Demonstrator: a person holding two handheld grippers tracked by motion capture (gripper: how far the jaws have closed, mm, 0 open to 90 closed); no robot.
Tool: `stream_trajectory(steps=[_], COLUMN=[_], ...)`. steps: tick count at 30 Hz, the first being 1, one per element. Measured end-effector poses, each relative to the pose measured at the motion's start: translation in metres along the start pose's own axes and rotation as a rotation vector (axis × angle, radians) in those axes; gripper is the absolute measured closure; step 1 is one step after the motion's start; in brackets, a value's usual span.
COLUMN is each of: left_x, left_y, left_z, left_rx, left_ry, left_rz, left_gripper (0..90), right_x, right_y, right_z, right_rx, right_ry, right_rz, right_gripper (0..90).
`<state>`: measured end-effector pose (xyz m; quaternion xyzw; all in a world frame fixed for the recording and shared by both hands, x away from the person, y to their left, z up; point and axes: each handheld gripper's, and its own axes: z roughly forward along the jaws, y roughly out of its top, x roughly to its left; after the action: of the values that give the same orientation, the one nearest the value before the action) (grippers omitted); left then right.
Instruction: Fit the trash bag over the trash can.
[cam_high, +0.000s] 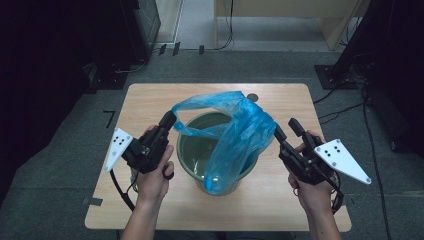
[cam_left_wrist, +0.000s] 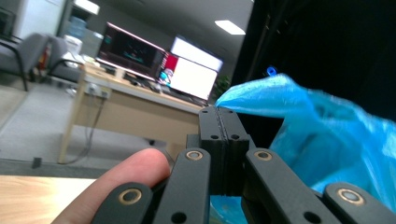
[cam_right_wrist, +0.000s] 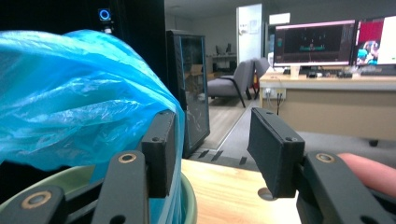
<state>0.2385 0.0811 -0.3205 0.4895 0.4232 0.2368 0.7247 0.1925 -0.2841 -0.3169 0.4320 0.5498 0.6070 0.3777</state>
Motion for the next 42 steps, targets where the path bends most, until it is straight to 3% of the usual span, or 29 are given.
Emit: stream_trajectory(steps=[2, 7, 11, 14, 19, 20, 23, 24, 27, 28, 29, 31, 33, 34, 36, 39, 42], left_x=[0.002, 0.019, 0.026, 0.029, 0.045, 0.048, 0.048, 0.043, 0.034, 0.034, 0.031, 0.028, 0.023, 0.023, 0.019, 0.017, 0.015], left_y=[0.002, 0.017, 0.021, 0.022, 0.028, 0.029, 0.029, 0.026, 0.021, 0.021, 0.018, 0.017, 0.013, 0.013, 0.01, 0.009, 0.009], left_z=[-0.002, -0.017, -0.023, -0.027, -0.036, -0.039, -0.041, -0.04, -0.034, -0.034, -0.032, -0.03, -0.027, -0.027, -0.025, -0.024, -0.024], left_rx=[-0.01, -0.091, -0.105, -0.123, -0.154, -0.152, -0.147, -0.139, -0.127, -0.127, -0.117, -0.112, -0.104, -0.104, -0.095, -0.091, -0.092], left_ry=[0.011, 0.071, 0.081, 0.095, 0.141, 0.146, 0.14, 0.127, 0.102, 0.102, 0.092, 0.086, 0.077, 0.077, 0.071, 0.065, 0.06], left_rz=[-0.003, -0.021, -0.028, -0.004, -0.047, -0.056, -0.046, -0.027, -0.022, -0.022, -0.019, -0.021, -0.016, -0.016, -0.013, -0.012, -0.013], left_gripper=[89.9, 90.0, 90.0, 90.0, 90.0, 90.0, 89.9, 89.9, 89.9, 89.8, 89.8, 89.8, 89.8, 89.8, 89.8, 89.8, 89.8], right_x=[-0.003, -0.012, -0.018, -0.017, -0.023, -0.03, -0.032, -0.025, -0.008, -0.008, 0.007, 0.011, 0.033, 0.033, 0.049, 0.059, 0.061], right_y=[-0.001, -0.003, -0.005, -0.005, -0.006, -0.007, -0.007, -0.007, -0.006, -0.006, -0.003, -0.002, 0.002, 0.002, 0.005, 0.009, 0.012], right_z=[0.001, 0.004, 0.006, 0.007, 0.007, 0.006, 0.004, 0.003, 0.003, 0.003, 0.001, 0.0, -0.005, -0.005, -0.009, -0.013, -0.014], right_rx=[0.012, 0.017, 0.024, 0.024, 0.02, 0.021, 0.015, 0.01, -0.002, -0.002, -0.016, -0.022, -0.049, -0.049, -0.074, -0.098, -0.099], right_ry=[-0.01, -0.057, -0.088, -0.097, -0.147, -0.175, -0.168, -0.144, -0.1, -0.1, -0.066, -0.053, -0.007, -0.007, 0.007, 0.002, 0.026], right_rz=[0.01, 0.045, 0.069, 0.051, 0.063, 0.079, 0.091, 0.078, 0.039, 0.039, 0.021, 0.019, -0.005, -0.005, -0.044, -0.084, -0.055], right_gripper=[53.2, 55.9, 56.5, 56.5, 58.3, 58.4, 58.7, 58.7, 58.7, 58.7, 58.7, 58.7, 58.7, 58.7, 58.1, 56.8, 56.5])
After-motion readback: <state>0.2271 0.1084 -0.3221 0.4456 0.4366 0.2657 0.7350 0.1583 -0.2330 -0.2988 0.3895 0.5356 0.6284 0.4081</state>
